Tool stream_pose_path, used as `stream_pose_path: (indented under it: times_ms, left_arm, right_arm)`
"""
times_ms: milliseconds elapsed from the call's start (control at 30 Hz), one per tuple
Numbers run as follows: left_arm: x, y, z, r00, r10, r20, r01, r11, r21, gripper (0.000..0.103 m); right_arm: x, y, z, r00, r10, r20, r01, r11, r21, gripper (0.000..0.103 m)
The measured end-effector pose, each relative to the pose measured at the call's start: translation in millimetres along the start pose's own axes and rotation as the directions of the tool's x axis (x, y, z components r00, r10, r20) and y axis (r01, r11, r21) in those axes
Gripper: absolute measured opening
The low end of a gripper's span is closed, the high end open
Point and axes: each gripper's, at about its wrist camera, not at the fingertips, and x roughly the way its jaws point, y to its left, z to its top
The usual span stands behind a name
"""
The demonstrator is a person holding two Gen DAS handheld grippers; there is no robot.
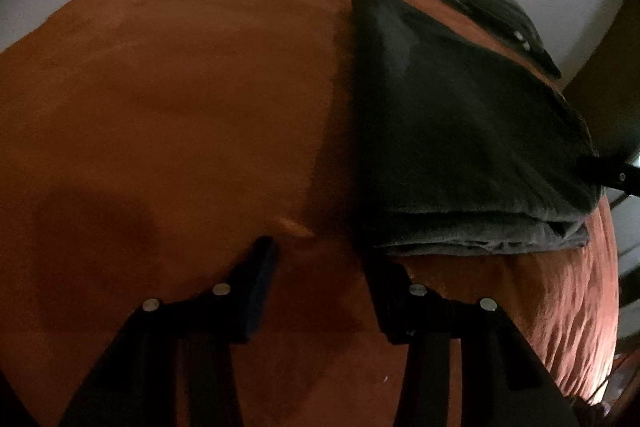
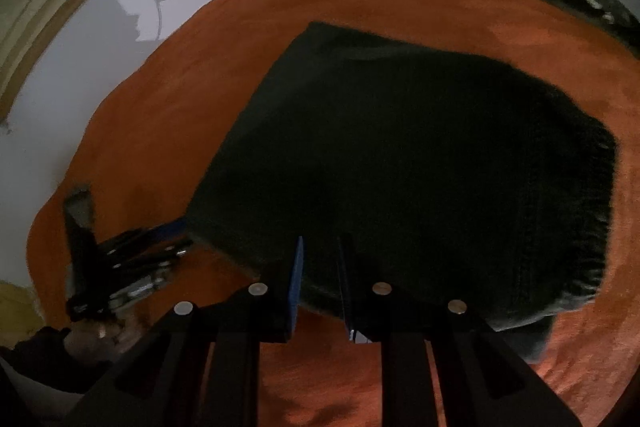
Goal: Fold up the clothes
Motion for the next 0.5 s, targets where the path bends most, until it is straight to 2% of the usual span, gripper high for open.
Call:
stream_pose_path:
  times_ms: [133,200,267,300,400,500]
  left_arm:
    - [-9,19,4,0.997,-0.07,-0.036,0.067,0.994,-0.084,0.047]
    - [-18,22,7,0.996,-0.079,-0.046,0.076,0.995,-0.072,0.047]
    - [-31,21,13,0.996,-0.078,-0.037,0.077,0.997,-0.012,0.047]
    - [-39,18,19,0.996,-0.084,-0.028,0.085,0.996,0.026,0.047]
    - [-61,-1,37,0.992,-0.124,-0.006,0.123,0.982,0.142,0.047]
    - [-67,-43,58,0.983,-0.185,0.012,0.173,0.94,0.293,0.048]
  right_arm:
    - [-4,-47,-15,0.987,-0.154,0.033,0.151,0.986,0.076,0.017]
    - [-15,-67,-30,0.976,-0.208,0.058,0.201,0.974,0.107,0.017]
    - [-32,-83,-46,0.967,-0.232,0.103,0.218,0.968,0.128,0.017]
    - [-42,-83,-54,0.955,-0.267,0.126,0.255,0.961,0.103,0.018]
    - [-64,-77,-79,0.908,-0.375,0.188,0.378,0.926,0.017,0.044]
    - [-63,-55,-98,0.869,-0.447,0.214,0.48,0.865,-0.143,0.052]
